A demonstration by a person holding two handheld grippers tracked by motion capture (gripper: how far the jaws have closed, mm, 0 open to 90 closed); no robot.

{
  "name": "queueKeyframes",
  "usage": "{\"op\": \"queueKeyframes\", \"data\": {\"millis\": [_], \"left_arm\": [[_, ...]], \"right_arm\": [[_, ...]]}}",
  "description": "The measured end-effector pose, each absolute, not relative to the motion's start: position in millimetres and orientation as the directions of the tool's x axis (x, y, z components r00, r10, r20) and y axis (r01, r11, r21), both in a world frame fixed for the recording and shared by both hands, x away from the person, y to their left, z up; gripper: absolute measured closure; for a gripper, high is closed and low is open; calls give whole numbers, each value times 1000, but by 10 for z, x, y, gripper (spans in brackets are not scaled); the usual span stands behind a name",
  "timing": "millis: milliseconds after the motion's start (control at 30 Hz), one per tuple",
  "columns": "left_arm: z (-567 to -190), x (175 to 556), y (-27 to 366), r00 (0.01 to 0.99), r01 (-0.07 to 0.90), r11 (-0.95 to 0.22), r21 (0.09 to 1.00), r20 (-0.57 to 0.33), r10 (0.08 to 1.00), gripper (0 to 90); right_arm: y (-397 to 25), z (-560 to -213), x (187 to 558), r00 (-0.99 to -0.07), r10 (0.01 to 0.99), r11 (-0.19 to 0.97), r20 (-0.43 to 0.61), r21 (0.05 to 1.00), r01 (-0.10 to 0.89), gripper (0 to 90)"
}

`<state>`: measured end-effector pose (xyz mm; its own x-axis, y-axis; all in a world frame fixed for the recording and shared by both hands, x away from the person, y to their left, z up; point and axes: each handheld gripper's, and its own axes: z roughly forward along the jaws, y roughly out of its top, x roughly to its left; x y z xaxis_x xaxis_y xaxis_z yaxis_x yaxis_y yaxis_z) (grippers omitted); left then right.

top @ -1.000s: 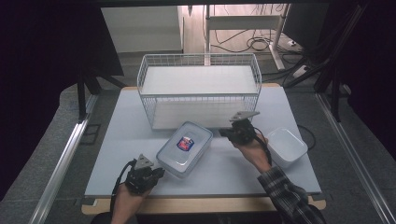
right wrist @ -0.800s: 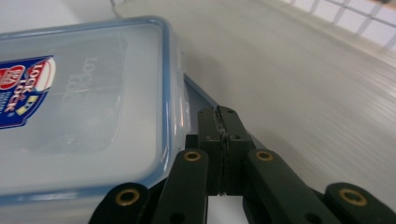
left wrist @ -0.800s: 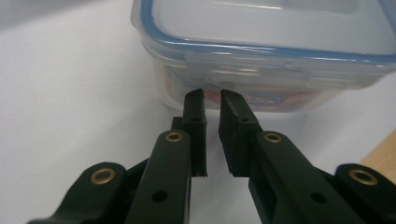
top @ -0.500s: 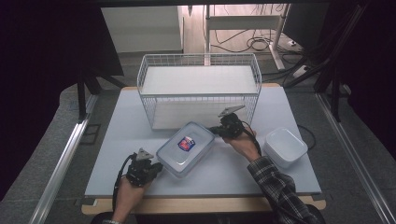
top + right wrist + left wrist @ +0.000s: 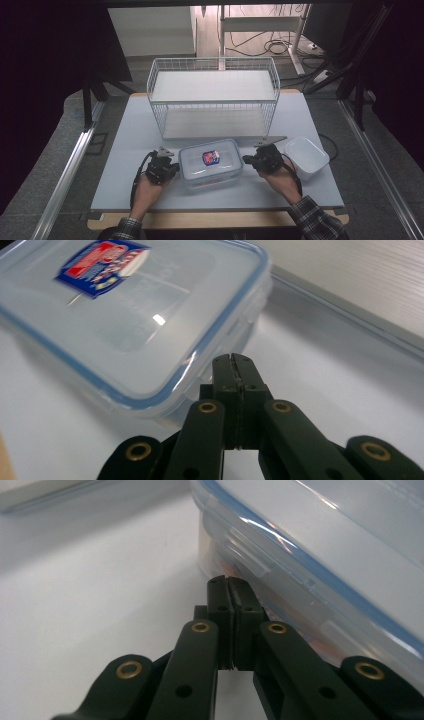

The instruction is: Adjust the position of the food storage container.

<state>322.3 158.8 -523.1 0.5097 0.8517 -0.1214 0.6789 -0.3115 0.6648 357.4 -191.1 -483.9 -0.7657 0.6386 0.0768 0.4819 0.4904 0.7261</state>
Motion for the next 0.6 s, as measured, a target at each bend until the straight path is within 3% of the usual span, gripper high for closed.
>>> {"op": "queueKeyframes", "data": {"millis": [200,367,500,600], "left_arm": [[-5206,3422,1486,525,660,-318,681,-116,843,898],[-5242,3444,1479,544,665,-362,653,-91,834,889],[-5197,3379,1569,539,651,-347,675,-90,837,797],[-5067,3200,1742,528,621,-308,721,-94,844,690]], "right_arm": [[-2005,-4778,3325,-768,638,491,49,743,455,900],[-2055,-4815,3325,-764,638,458,94,751,476,899],[-2070,-4820,3334,-765,637,455,98,753,475,880],[-2158,-4753,3276,-764,640,439,82,778,450,797]]}}
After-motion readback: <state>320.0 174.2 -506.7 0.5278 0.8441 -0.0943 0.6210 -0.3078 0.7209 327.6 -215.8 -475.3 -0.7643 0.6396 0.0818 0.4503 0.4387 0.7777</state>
